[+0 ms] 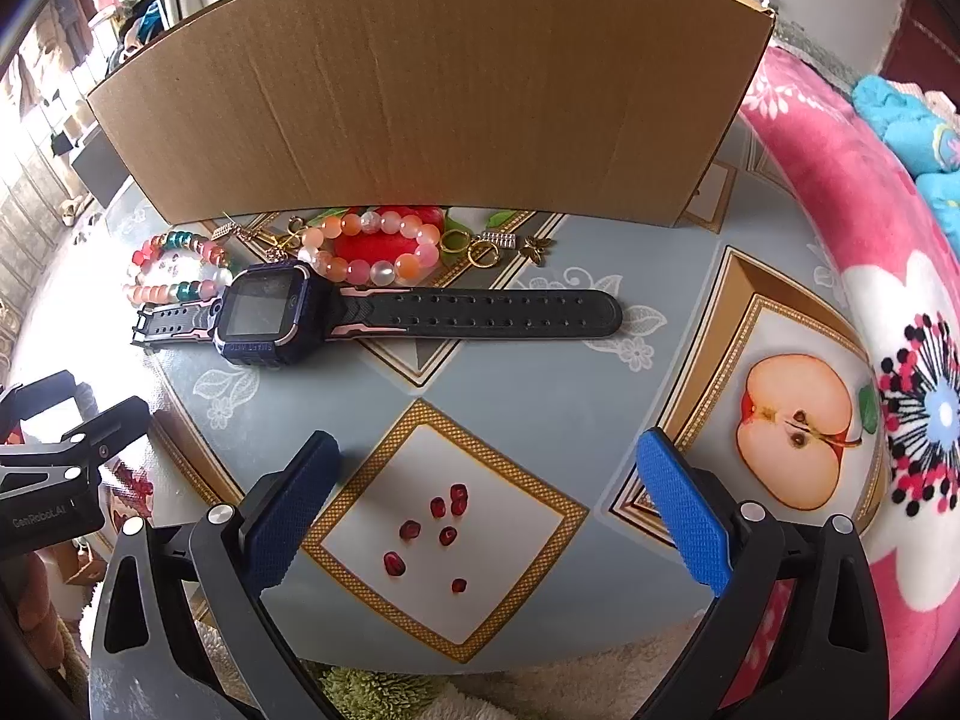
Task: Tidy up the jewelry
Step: 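Close the left gripper on the black watch strap while the right gripper grips the watch face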
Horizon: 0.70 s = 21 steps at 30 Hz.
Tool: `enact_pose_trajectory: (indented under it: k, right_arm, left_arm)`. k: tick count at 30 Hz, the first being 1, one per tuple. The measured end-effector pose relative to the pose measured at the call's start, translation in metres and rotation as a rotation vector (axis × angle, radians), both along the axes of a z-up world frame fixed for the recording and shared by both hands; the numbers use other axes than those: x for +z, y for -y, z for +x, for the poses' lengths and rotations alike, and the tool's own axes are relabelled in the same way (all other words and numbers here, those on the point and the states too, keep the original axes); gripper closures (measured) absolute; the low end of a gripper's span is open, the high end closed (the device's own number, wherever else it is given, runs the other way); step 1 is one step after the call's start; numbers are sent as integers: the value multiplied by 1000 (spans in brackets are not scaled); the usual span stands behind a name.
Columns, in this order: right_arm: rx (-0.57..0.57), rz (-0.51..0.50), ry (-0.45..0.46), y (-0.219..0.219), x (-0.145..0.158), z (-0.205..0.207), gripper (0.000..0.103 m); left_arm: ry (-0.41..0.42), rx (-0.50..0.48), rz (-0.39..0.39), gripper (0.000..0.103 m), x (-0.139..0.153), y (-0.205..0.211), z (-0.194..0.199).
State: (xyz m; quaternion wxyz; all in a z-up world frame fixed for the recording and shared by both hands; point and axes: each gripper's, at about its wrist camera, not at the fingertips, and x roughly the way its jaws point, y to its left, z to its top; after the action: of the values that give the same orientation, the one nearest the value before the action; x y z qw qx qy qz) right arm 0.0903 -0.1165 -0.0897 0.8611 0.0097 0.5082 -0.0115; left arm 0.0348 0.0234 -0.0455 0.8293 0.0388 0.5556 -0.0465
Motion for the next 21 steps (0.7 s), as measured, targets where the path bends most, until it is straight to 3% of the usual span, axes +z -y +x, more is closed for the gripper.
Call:
enact_pose_trajectory:
  k: [6, 14, 17, 21]
  right_arm:
    - [30, -1, 11, -8, 3, -2, 8]
    - [106, 71, 54, 14, 11, -13, 8]
    - [169, 120, 102, 16, 21, -10, 8]
    - [262, 166, 157, 8, 34, 0, 12]
  left_arm:
    - [40, -13, -4, 4, 1, 2, -9]
    - [93, -58, -28, 4, 2, -2, -17]
    - [139, -68, -118, 7, 8, -9, -18]
    - [164, -94, -249, 25, 16, -14, -12]
